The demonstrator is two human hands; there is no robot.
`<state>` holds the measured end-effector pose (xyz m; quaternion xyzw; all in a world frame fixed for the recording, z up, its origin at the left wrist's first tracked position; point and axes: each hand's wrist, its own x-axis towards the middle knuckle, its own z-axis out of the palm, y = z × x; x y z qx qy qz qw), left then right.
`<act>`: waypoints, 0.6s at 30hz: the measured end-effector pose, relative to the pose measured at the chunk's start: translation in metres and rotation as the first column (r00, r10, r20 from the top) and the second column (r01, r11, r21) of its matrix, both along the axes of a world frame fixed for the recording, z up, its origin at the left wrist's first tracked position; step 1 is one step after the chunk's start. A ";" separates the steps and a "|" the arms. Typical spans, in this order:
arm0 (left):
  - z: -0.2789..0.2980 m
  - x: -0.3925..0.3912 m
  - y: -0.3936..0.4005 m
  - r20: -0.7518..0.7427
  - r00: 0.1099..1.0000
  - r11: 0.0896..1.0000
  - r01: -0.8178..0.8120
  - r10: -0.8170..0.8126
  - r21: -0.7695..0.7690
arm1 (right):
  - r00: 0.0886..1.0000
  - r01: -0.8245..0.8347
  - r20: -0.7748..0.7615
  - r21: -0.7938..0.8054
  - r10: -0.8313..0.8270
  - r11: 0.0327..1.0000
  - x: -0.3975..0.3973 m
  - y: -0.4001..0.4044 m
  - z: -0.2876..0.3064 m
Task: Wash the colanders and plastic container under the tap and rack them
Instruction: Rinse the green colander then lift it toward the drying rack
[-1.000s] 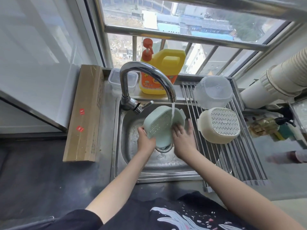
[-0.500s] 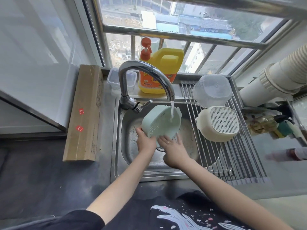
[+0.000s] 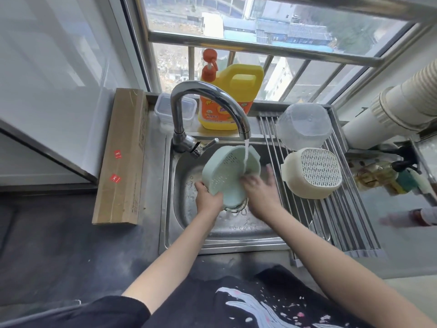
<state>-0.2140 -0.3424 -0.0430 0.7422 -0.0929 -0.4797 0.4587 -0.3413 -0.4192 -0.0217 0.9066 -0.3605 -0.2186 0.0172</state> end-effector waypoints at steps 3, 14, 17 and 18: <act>0.002 0.001 -0.005 -0.067 0.997 0.998 0.030 -0.033 -0.046 | 0.989 0.080 -0.115 -0.117 -0.094 0.990 0.013 -0.005 0.009; -0.001 -0.004 -0.008 -0.607 0.780 0.979 -0.204 0.153 -0.016 | 0.968 -0.019 0.249 0.193 -0.030 0.981 0.007 0.021 -0.006; 0.005 -0.006 -0.005 -0.721 0.678 0.979 -0.206 0.146 0.005 | 0.943 -0.086 0.332 0.187 0.020 0.979 -0.001 0.013 0.006; 0.006 -0.006 -0.003 -0.753 0.646 0.981 -0.195 0.127 -0.003 | 0.926 -0.145 0.368 0.153 0.080 0.978 -0.002 0.011 0.010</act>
